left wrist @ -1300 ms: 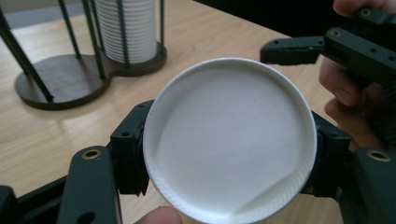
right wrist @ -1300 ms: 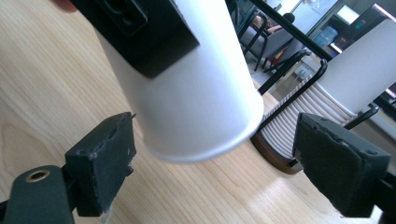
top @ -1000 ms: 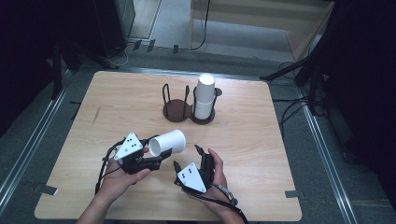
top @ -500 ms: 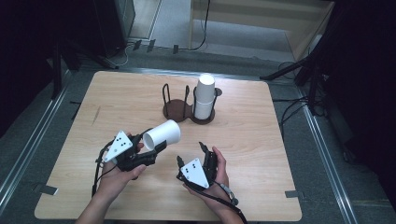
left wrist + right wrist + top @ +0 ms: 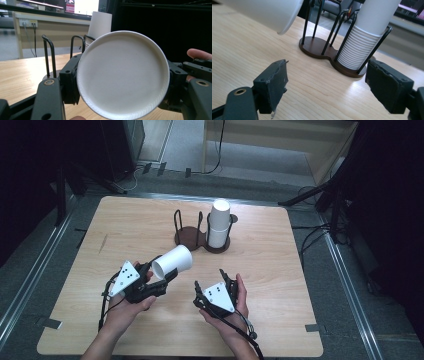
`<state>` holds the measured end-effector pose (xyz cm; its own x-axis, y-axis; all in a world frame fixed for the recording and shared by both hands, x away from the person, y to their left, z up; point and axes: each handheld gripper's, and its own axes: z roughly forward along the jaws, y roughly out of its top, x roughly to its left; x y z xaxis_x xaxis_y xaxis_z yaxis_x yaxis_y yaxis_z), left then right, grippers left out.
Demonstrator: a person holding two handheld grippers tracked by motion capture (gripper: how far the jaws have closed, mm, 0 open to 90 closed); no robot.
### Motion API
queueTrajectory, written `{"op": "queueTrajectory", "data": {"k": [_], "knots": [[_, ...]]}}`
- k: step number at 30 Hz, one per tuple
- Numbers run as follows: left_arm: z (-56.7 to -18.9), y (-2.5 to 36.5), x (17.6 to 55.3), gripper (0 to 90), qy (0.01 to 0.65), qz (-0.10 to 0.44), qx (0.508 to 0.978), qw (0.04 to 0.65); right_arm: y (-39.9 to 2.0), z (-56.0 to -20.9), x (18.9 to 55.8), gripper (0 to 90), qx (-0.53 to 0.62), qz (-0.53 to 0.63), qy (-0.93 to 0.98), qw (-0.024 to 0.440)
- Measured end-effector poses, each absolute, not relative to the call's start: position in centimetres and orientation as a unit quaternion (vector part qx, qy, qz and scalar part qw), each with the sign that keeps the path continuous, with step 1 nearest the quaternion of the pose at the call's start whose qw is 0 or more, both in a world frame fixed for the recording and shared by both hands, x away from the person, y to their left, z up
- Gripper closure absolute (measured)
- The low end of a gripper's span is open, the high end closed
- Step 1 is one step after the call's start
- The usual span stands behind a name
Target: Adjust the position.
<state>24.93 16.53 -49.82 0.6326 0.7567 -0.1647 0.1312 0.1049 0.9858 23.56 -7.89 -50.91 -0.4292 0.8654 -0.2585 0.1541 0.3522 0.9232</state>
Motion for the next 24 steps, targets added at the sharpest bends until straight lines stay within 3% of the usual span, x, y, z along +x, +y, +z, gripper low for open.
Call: {"op": "queueTrajectory", "data": {"k": [7,12,19,24], "knots": [[-49.9,16.5,24.9,32.4,0.354,0.248,0.618,0.657,-7.5,-49.3,23.2,8.5,0.417,0.445,0.699,0.373],[-50.0,16.5,24.9,32.4,0.351,0.255,0.614,0.66,-7.2,-48.2,23.2,2.6,0.458,0.469,0.681,0.327],[-50.0,16.6,24.9,32.4,0.349,0.26,0.609,0.663,-7.4,-46.5,23.5,0.0,0.517,0.519,0.633,0.25],[-50.0,16.4,24.9,32.4,0.349,0.26,0.608,0.664,-7.3,-46.1,23.7,0.0,0.54,0.534,0.612,0.22]]}}
